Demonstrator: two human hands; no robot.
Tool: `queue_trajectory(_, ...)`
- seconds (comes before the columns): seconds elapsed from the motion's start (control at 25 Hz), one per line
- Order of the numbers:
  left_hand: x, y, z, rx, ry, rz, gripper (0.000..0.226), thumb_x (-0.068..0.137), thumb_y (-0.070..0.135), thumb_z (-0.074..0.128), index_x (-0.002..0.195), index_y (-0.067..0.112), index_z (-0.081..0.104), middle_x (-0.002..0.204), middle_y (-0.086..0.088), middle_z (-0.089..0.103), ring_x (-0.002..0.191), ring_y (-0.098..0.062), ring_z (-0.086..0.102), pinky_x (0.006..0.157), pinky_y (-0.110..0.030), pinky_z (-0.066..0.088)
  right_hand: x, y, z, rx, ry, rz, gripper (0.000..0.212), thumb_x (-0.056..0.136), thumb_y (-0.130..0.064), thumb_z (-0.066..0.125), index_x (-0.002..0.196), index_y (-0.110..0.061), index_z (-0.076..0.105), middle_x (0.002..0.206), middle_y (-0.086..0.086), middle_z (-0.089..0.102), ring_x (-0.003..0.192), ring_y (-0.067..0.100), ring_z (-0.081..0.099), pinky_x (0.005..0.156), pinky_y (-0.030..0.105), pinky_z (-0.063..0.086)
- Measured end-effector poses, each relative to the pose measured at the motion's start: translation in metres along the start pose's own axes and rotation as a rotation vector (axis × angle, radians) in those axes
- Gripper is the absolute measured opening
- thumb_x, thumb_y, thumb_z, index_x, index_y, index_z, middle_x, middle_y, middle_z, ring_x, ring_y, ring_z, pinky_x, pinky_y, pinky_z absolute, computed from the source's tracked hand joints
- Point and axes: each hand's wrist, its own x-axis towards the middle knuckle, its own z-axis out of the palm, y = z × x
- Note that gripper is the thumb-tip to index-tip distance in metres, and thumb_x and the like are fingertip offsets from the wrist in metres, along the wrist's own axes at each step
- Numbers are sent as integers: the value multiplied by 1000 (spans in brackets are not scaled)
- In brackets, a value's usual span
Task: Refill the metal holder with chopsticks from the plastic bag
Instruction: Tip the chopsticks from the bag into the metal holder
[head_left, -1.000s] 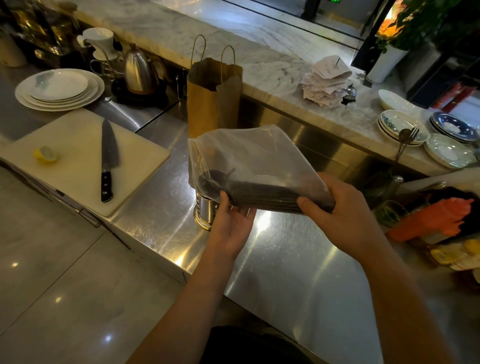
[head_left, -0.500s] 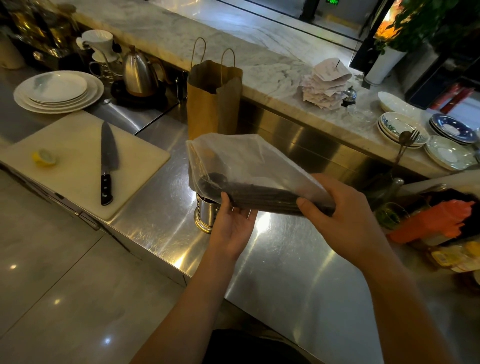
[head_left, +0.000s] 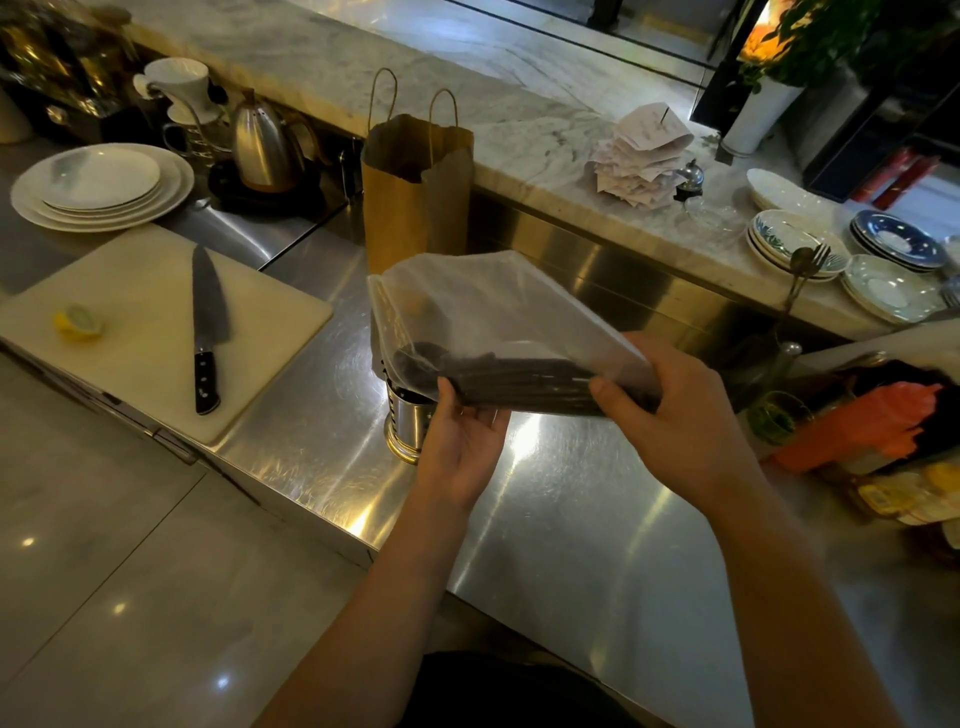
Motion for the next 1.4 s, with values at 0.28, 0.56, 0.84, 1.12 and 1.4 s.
queue_trajectory(0.28, 2, -1, -2, -1, -1, -7, 42, 100, 35, 44, 129, 7, 56, 123, -16, 66, 114, -28, 64, 92, -42, 55, 2, 1, 5, -19, -11, -2, 30, 93, -23, 60, 123, -28, 56, 110, -8, 61, 98, 10, 61, 82, 19, 51)
queue_trajectory(0.56, 3, 0, 1, 2, 19, -11, 40, 100, 33, 45, 129, 7, 56, 127, -15, 64, 122, -27, 58, 94, -43, 52, 4, -4, 7, 1, 43, 31, 32, 95, -23, 58, 126, -23, 56, 113, -4, 61, 102, 10, 59, 83, 19, 51)
queue_trajectory(0.84, 2, 6, -2, 4, 67, -24, 52, 96, 46, 51, 127, 5, 57, 114, -18, 70, 107, -31, 67, 90, -44, 55, 4, -4, 9, 5, 44, 52, 31, 94, -22, 59, 126, -22, 57, 113, -3, 62, 103, 12, 60, 89, 32, 55)
queue_trajectory(1.12, 9, 16, 2, 62, 169, -93, 58, 95, 53, 48, 127, 6, 56, 98, -19, 74, 82, -34, 74, 73, -44, 56, 2, -8, 6, 5, 7, 34, 29, 95, -24, 58, 124, -23, 58, 110, -8, 60, 103, 13, 60, 87, 35, 57)
queue_trajectory(1.4, 10, 23, 4, 40, 174, -117, 60, 92, 54, 54, 125, 5, 58, 98, -18, 74, 83, -34, 74, 68, -44, 60, 6, -11, 5, 15, 6, 69, 30, 94, -25, 59, 124, -26, 57, 110, -9, 58, 105, 14, 59, 87, 39, 57)
